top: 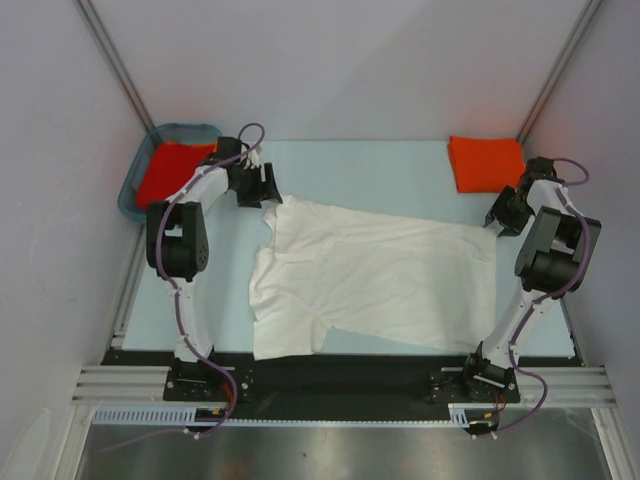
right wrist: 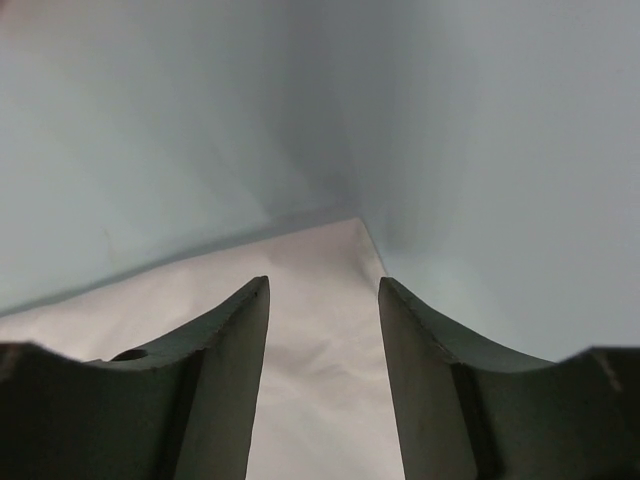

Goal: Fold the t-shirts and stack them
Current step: Fold the tshirt

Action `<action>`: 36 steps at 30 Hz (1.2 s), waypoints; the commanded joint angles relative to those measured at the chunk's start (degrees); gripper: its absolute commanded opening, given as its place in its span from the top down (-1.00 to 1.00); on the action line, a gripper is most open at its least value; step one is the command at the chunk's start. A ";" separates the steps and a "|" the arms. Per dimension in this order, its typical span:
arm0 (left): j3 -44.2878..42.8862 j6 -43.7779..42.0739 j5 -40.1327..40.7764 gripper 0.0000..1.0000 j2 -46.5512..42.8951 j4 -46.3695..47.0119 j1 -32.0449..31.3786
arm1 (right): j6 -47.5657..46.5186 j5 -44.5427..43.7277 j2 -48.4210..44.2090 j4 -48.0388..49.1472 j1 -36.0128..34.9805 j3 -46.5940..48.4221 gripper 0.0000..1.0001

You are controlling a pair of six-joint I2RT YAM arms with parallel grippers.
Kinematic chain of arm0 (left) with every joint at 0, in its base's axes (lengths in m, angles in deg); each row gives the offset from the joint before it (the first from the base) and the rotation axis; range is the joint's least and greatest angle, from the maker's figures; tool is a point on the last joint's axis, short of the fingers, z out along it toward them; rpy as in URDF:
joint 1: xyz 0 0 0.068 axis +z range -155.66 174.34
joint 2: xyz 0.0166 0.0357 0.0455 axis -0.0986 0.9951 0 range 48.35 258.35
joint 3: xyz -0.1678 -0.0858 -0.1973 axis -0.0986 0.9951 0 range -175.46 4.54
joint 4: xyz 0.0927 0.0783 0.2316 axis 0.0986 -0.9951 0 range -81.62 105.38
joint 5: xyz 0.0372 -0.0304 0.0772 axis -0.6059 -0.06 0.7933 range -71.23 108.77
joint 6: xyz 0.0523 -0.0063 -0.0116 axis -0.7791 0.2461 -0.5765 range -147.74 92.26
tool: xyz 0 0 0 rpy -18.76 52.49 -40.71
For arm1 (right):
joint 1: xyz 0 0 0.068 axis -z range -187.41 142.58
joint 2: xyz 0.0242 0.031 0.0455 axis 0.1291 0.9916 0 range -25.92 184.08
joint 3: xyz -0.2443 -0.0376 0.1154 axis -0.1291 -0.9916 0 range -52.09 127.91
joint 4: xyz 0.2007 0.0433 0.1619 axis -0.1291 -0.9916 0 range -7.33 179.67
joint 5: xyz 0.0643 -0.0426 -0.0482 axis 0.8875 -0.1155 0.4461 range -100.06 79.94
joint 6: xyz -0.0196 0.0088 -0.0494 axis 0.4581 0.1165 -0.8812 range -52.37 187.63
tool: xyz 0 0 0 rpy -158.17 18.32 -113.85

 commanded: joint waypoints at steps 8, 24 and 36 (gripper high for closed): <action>-8.13 -0.68 1.13 -0.39 6.26 -0.99 -0.43 | -2.19 1.77 -0.01 0.40 0.95 0.80 -0.06; -8.31 0.20 -1.57 0.07 10.40 -7.33 0.80 | -2.45 0.81 0.87 0.22 1.22 0.54 -0.08; -2.07 7.58 -14.67 0.96 7.85 3.92 3.79 | -3.42 1.77 1.31 1.01 0.69 0.10 -0.08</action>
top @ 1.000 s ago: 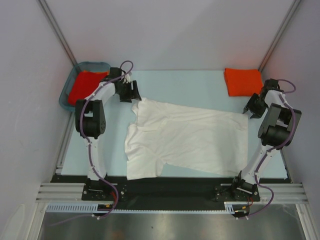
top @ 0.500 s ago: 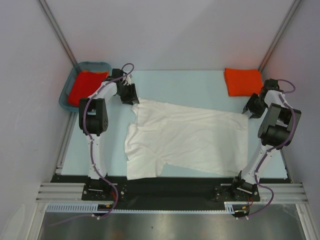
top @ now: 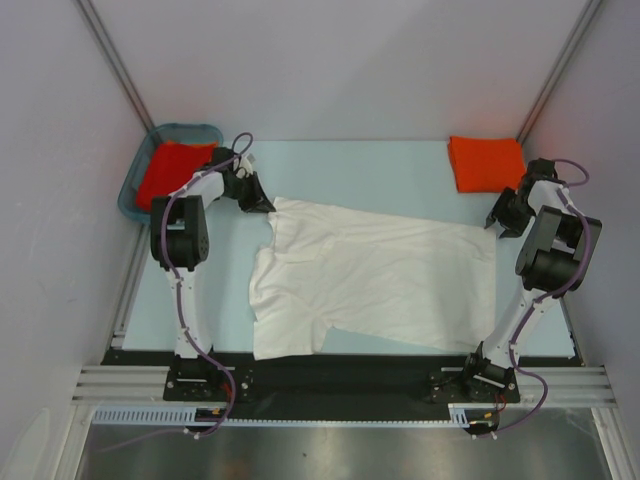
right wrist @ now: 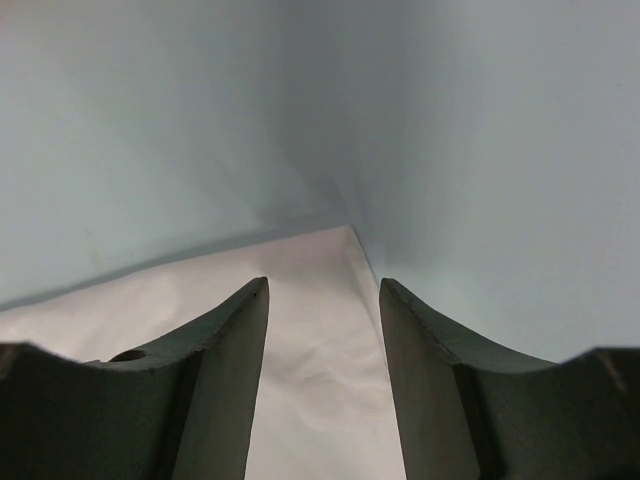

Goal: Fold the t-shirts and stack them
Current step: Fold the tshirt

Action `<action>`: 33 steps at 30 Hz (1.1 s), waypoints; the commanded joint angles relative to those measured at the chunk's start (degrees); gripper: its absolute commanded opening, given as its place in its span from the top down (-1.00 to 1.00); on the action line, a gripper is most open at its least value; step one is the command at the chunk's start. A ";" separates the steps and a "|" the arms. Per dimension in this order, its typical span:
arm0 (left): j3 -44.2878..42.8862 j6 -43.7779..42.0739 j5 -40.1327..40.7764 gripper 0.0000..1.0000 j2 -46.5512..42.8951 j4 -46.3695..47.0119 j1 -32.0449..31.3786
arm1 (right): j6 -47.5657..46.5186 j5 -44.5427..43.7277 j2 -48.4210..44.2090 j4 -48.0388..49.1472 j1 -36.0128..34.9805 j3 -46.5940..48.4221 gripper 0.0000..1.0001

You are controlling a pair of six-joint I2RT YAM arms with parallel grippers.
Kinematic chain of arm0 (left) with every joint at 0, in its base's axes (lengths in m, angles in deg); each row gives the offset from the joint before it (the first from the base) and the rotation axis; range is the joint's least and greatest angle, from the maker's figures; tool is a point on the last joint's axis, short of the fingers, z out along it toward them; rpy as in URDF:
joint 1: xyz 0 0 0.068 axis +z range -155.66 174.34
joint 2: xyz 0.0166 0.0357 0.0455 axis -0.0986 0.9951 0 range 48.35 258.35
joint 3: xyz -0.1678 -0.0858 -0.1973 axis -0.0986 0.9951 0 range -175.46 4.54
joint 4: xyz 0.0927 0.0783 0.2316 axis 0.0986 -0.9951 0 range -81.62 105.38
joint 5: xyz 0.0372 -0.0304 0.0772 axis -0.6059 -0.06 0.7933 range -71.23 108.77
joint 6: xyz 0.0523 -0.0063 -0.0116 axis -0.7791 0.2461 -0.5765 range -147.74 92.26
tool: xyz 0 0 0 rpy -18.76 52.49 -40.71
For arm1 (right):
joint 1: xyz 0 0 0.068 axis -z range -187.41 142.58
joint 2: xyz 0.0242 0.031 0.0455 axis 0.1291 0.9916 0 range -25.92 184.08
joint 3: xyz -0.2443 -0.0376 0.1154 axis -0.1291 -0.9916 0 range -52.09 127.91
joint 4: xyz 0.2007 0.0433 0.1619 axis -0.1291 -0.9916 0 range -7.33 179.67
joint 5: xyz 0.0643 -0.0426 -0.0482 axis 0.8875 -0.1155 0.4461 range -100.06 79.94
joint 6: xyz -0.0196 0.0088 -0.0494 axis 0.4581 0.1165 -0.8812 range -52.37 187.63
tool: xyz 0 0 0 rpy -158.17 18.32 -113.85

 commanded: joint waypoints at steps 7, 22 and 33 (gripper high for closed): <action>1.69 2.28 -6.03 0.95 -2.01 4.68 0.03 | -1.69 -0.52 0.06 0.73 -1.13 -1.77 -0.13; 0.82 5.70 1.34 0.99 -4.65 10.73 0.91 | 0.77 -5.45 3.13 4.50 -2.88 -0.71 0.48; -6.02 10.36 3.46 0.99 -0.87 18.30 0.99 | 6.30 -9.92 4.80 10.04 -6.75 0.78 1.00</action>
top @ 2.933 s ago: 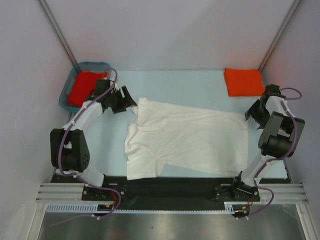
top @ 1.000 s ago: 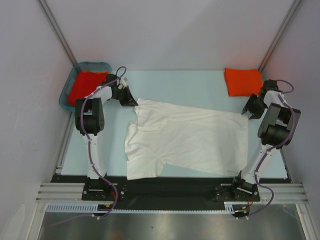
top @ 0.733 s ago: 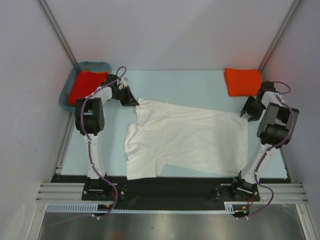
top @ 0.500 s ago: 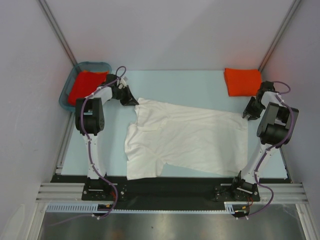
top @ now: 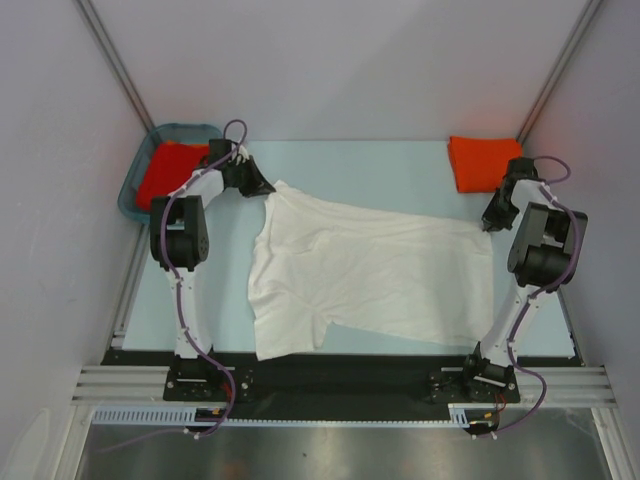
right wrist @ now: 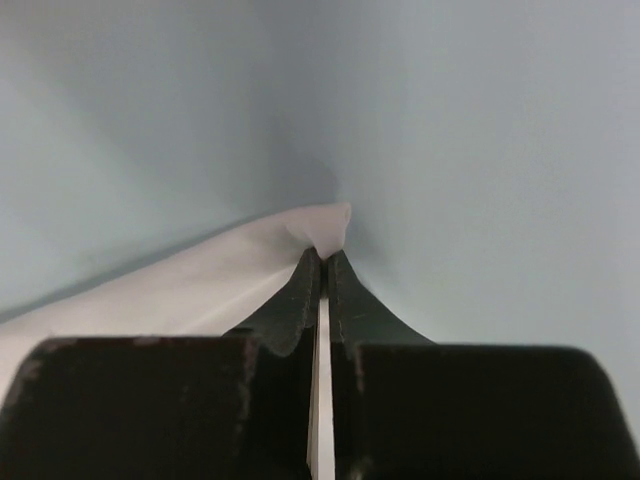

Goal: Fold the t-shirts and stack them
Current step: Fold the tshirt

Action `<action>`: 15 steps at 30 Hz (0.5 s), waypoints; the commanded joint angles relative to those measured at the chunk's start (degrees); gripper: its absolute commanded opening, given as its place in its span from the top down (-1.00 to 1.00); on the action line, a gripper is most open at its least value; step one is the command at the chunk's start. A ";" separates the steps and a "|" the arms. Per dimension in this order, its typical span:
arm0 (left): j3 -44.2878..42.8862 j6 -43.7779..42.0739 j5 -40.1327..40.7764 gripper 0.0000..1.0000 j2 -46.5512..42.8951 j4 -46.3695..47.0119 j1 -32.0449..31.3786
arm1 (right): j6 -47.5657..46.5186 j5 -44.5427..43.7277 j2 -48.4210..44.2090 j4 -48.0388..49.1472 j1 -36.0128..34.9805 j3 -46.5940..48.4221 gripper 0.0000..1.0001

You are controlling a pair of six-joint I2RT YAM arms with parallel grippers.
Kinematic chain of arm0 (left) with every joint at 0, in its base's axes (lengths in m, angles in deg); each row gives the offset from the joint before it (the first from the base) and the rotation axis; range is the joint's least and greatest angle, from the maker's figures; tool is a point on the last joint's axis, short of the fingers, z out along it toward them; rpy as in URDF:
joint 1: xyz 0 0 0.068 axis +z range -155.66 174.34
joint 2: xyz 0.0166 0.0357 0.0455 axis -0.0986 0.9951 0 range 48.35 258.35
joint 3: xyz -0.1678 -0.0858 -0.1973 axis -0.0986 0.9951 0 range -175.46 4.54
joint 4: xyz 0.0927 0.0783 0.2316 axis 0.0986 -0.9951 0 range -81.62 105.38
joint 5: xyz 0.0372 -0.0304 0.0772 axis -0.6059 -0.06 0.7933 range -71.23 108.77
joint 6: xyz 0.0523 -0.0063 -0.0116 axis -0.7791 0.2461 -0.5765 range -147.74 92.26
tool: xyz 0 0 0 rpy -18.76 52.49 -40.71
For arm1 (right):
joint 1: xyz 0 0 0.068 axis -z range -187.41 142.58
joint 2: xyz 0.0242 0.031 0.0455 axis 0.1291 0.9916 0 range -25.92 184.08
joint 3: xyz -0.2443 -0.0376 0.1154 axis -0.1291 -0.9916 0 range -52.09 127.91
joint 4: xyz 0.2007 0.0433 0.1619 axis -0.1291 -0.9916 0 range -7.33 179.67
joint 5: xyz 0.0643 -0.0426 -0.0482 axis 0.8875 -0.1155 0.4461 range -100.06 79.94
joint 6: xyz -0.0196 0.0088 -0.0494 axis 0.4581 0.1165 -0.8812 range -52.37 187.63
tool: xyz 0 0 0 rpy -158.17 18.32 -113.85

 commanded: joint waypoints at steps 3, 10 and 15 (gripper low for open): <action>-10.83 2.39 2.06 0.99 2.09 5.67 2.07 | 3.47 -3.55 2.88 7.73 -1.79 1.94 1.00; -20.95 4.41 2.85 0.99 9.12 5.40 2.34 | 3.20 -4.26 7.44 7.56 -1.88 7.91 1.00; -25.69 3.36 8.28 0.53 11.76 -0.38 2.51 | 3.12 -5.84 9.91 3.96 -1.88 13.45 0.81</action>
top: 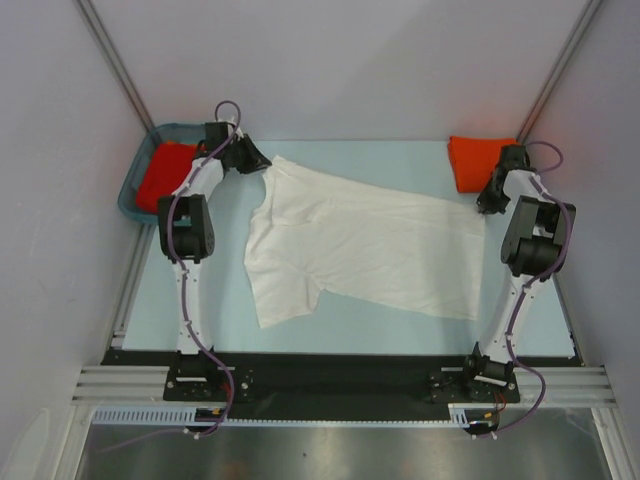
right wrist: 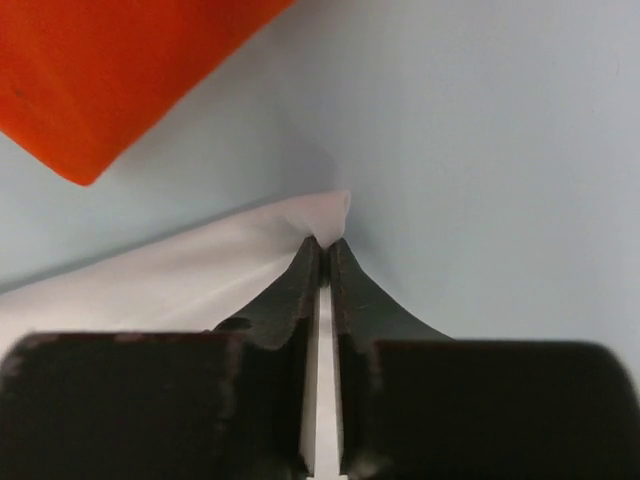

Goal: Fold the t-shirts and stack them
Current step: Fold the tshirt

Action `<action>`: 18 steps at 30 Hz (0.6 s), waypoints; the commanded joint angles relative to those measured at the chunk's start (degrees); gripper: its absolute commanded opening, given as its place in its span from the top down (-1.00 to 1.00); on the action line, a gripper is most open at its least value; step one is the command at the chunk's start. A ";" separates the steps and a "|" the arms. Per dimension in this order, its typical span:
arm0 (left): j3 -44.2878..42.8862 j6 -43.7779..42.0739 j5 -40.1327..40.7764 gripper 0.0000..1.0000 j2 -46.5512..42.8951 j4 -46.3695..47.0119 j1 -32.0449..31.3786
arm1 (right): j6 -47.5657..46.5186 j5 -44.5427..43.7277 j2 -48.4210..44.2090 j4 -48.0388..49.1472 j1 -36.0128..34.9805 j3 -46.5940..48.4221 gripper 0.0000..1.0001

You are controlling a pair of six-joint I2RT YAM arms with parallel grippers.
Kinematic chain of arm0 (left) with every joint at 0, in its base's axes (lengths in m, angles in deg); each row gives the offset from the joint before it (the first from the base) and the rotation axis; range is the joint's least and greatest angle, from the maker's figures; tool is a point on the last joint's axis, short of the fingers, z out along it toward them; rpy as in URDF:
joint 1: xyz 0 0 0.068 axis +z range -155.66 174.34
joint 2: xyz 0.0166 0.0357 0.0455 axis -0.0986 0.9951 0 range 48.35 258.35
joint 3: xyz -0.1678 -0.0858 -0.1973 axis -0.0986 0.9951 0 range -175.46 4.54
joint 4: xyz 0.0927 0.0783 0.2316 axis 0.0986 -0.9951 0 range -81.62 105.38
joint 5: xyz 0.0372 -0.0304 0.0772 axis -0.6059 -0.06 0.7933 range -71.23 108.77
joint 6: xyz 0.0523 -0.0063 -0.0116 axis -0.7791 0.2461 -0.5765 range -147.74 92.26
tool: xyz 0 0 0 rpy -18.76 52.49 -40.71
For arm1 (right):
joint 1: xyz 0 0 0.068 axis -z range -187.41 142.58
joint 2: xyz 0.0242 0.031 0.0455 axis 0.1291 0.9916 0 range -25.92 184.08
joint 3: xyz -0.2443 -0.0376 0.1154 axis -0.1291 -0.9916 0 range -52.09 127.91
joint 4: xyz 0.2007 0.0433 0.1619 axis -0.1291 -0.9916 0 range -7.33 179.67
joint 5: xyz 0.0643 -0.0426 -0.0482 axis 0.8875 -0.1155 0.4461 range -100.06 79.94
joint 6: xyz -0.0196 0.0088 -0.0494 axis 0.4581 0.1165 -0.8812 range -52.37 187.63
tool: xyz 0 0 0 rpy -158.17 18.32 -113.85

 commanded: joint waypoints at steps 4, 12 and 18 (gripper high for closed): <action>-5.56 -2.12 11.18 -0.05 -2.01 -7.19 1.22 | -0.19 -6.05 3.95 -8.85 0.54 9.96 0.33; 6.19 -8.45 15.70 -0.15 -19.58 -10.27 -1.40 | -1.33 -8.70 -3.60 -16.28 2.48 9.39 -0.67; 25.42 -10.39 11.74 -0.01 -31.28 -10.98 -2.73 | 2.36 7.45 -10.88 -10.77 5.02 -2.02 -0.56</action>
